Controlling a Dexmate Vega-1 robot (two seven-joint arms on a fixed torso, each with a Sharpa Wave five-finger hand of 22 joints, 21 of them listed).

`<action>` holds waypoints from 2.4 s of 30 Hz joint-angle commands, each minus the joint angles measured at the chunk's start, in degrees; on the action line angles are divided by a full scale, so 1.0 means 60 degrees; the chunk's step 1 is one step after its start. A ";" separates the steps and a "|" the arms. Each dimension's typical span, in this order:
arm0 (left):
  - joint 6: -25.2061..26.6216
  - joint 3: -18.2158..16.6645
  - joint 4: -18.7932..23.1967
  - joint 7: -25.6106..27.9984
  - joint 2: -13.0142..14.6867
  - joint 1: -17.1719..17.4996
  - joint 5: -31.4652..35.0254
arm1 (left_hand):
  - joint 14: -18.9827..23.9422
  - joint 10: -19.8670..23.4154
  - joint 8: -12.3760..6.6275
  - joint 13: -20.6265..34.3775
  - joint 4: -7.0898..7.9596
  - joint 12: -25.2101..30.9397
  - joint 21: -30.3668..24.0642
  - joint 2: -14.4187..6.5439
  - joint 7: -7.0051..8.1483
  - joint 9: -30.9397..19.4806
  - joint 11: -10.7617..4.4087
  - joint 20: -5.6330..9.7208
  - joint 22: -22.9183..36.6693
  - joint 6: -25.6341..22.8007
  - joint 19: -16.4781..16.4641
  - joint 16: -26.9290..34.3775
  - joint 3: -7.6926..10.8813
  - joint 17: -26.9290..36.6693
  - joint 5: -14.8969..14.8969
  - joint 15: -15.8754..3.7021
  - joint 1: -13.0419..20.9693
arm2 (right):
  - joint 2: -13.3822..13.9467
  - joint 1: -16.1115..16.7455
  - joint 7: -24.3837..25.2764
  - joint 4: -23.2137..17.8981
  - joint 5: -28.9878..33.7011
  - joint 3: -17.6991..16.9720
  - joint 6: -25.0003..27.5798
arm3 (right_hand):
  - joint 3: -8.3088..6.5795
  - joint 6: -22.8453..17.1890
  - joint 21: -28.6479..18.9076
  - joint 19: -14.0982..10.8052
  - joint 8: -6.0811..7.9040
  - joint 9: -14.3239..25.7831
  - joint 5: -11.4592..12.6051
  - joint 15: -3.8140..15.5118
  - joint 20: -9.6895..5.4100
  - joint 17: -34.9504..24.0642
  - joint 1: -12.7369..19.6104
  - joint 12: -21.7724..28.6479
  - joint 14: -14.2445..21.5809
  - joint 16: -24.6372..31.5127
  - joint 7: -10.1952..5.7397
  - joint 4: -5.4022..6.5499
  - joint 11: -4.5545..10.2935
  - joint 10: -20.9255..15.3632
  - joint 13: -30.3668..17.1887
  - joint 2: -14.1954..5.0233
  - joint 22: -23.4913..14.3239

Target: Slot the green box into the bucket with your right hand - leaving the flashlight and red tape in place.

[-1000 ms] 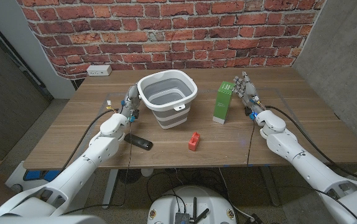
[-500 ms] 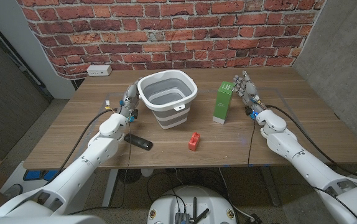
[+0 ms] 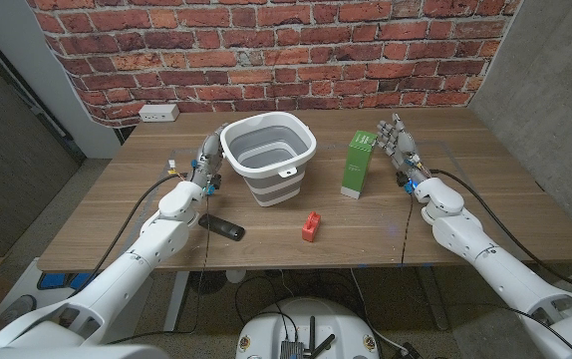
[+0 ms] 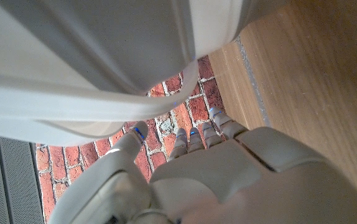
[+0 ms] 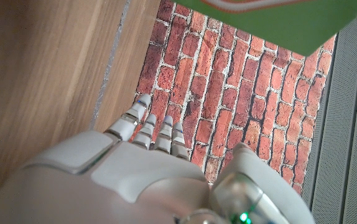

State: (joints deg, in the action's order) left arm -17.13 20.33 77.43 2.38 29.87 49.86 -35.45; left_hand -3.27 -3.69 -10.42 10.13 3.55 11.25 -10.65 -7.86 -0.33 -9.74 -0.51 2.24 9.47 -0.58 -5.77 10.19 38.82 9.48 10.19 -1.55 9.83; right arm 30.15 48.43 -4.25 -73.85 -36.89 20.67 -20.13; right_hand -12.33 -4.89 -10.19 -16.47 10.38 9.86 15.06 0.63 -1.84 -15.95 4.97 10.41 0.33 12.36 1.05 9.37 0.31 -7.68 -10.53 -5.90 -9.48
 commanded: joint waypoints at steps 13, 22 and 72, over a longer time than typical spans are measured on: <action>0.0209 -0.0031 0.0427 0.0298 0.0181 0.0156 0.0134 | 0.0025 0.0023 -0.0025 0.0032 -0.0141 0.0034 -0.0039 -0.0286 0.0017 -0.0049 -0.0088 0.0380 0.0044 -0.0108 -0.0086 -0.0003 0.0063 0.0013 0.0020 0.0000 0.0002 | 0.0792 0.0919 0.0783 -0.1371 0.0576 -0.0244 0.0085 | 0.0079 -0.0047 -0.0061 -0.0033 0.0033 0.0033 0.0075 -0.0039 0.0094 0.0041 -0.0185 0.0109 0.0097 0.0024 0.0096 -0.0110 -0.0057 -0.0106 -0.0021 0.0075 -0.0008; 0.0337 -0.0177 0.0731 0.0483 0.0347 0.0396 0.0077 | 0.0025 0.0035 -0.0019 0.0032 -0.0150 0.0032 -0.0037 -0.0279 0.0020 -0.0050 -0.0094 0.0375 0.0044 -0.0111 -0.0079 -0.0002 0.0062 0.0026 0.0012 0.0022 -0.0035 | 0.1126 0.1581 0.1427 -0.2285 0.0859 -0.0459 0.0203 | 0.0138 -0.0022 -0.0069 -0.0048 0.0032 0.0033 0.0086 -0.0070 0.0118 0.0098 -0.0158 0.0120 0.0138 0.0009 0.0078 -0.0222 -0.0090 -0.0147 -0.0023 0.0259 -0.0007; 0.0368 -0.0440 0.0277 0.0027 0.0288 0.0101 -0.0527 | 0.0279 0.0345 -0.0056 0.0031 0.0107 0.0086 -0.0077 -0.0307 0.0014 -0.0052 -0.0072 0.0365 0.0044 -0.0354 -0.0202 0.0076 0.0059 0.0078 -0.0044 -0.0015 -0.0469 | 0.2506 0.4563 0.3674 -0.5856 0.4076 -0.1562 0.1321 | 0.0312 0.1155 0.0065 0.1168 -0.0041 0.0112 0.0378 -0.0296 0.0813 0.0658 0.2229 -0.0027 -0.0232 -0.0235 -0.0215 -0.2461 0.0090 0.0807 -0.0116 0.2013 -0.0033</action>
State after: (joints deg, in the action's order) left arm -15.65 17.87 78.53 2.43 31.49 50.33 -38.03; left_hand -2.13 -1.98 -10.42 10.15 3.80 11.48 -10.65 -6.79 -0.04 -9.73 -0.87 2.24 9.45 -2.12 -6.38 10.39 39.05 9.75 9.91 -1.64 7.56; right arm 42.44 72.95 18.23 -104.96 -14.97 12.77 -15.67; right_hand -10.49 0.63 -9.65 -10.67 10.36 10.29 17.02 -0.50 2.50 -11.97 17.54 10.37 -0.23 11.20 -0.24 -4.63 1.07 -3.88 -11.08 5.88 -9.49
